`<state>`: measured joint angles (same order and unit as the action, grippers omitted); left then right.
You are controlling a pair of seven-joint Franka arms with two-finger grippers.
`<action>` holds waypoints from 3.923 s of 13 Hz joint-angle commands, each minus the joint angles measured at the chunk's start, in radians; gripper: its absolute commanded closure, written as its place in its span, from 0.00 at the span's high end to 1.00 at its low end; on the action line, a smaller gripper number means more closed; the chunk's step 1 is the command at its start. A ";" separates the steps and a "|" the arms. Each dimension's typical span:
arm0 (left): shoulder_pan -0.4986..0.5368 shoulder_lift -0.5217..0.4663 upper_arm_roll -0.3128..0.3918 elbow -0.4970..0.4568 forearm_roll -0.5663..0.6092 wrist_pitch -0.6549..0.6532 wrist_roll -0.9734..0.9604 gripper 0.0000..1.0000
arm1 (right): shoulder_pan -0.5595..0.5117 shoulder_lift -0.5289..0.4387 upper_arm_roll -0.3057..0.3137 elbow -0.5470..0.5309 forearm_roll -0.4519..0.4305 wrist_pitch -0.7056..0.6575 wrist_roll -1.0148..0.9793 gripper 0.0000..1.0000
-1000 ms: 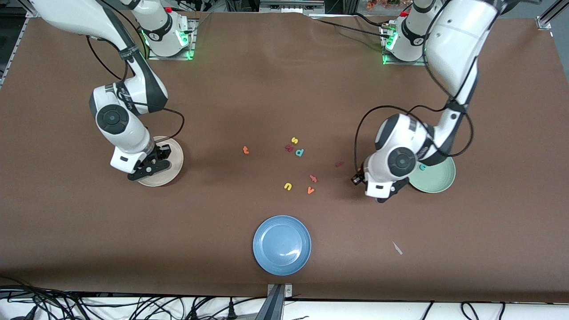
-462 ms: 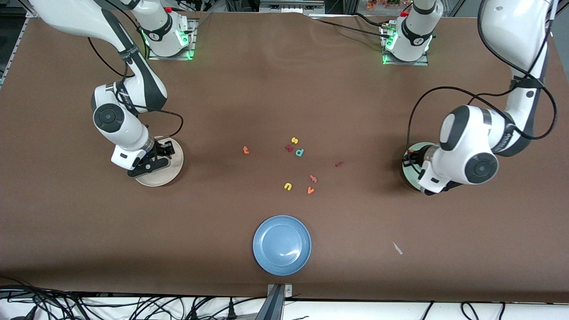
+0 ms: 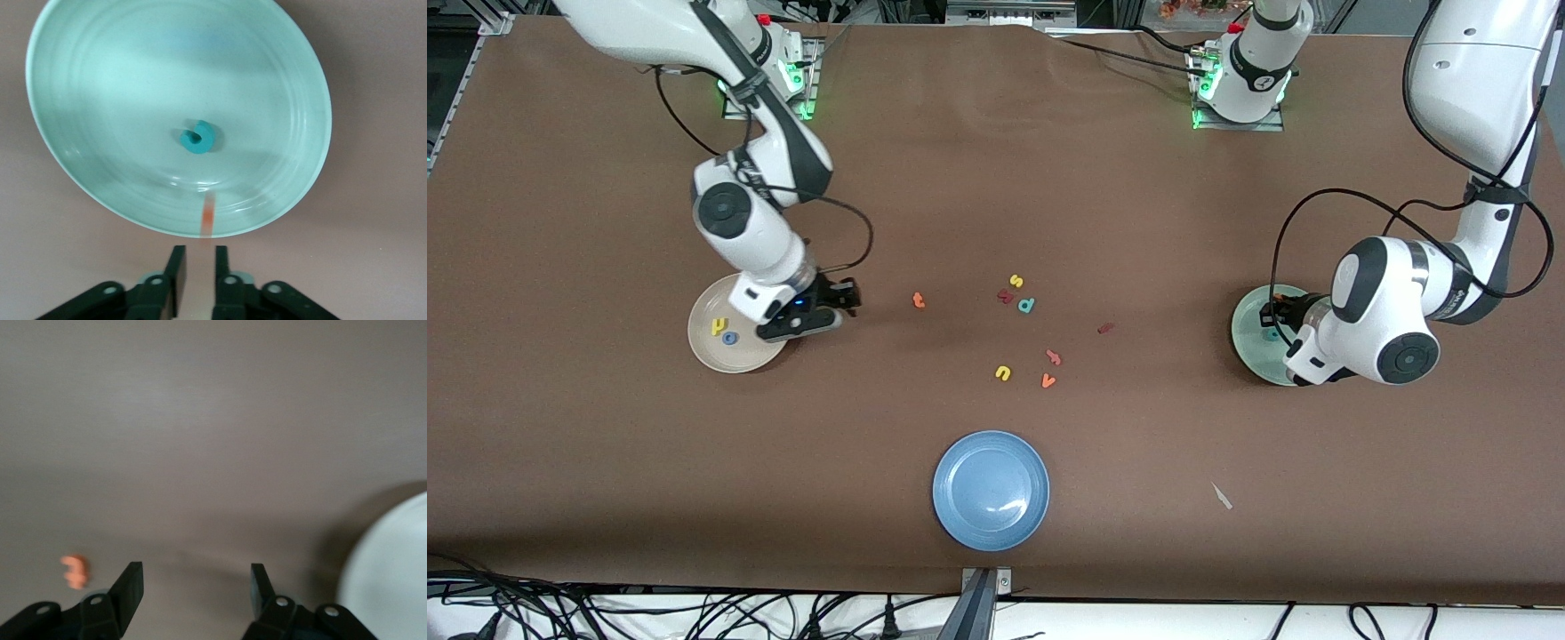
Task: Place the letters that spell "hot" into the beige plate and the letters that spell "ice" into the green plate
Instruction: 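Place the e on the green plate while the right gripper places o, then grasp the orange letter with the right gripper while the left reaches pink, then carry the orange letter to the cream plate while the left grasps pink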
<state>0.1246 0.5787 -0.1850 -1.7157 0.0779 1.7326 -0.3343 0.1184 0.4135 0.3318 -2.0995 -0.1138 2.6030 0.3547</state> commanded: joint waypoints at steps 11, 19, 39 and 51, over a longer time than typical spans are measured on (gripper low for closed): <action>-0.247 0.030 -0.019 0.047 -0.056 0.305 -0.869 1.00 | 0.190 0.176 -0.031 0.070 -0.319 0.101 0.549 0.73; -0.381 0.115 -0.014 0.038 -0.040 0.548 -1.469 0.99 | 0.196 0.189 -0.033 0.072 -0.322 0.104 0.550 0.61; -0.425 0.124 -0.017 -0.008 -0.041 0.568 -1.767 0.58 | 0.091 -0.002 -0.063 0.047 -0.328 -0.096 0.232 0.08; -0.422 0.122 -0.017 -0.024 -0.041 0.567 -1.778 0.00 | -0.123 -0.225 -0.152 -0.119 -0.130 -0.219 -0.304 0.94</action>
<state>-0.2915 0.7057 -0.2079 -1.7252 0.0396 2.2960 -2.0988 -0.0080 0.2254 0.1815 -2.1927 -0.2920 2.3749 0.0725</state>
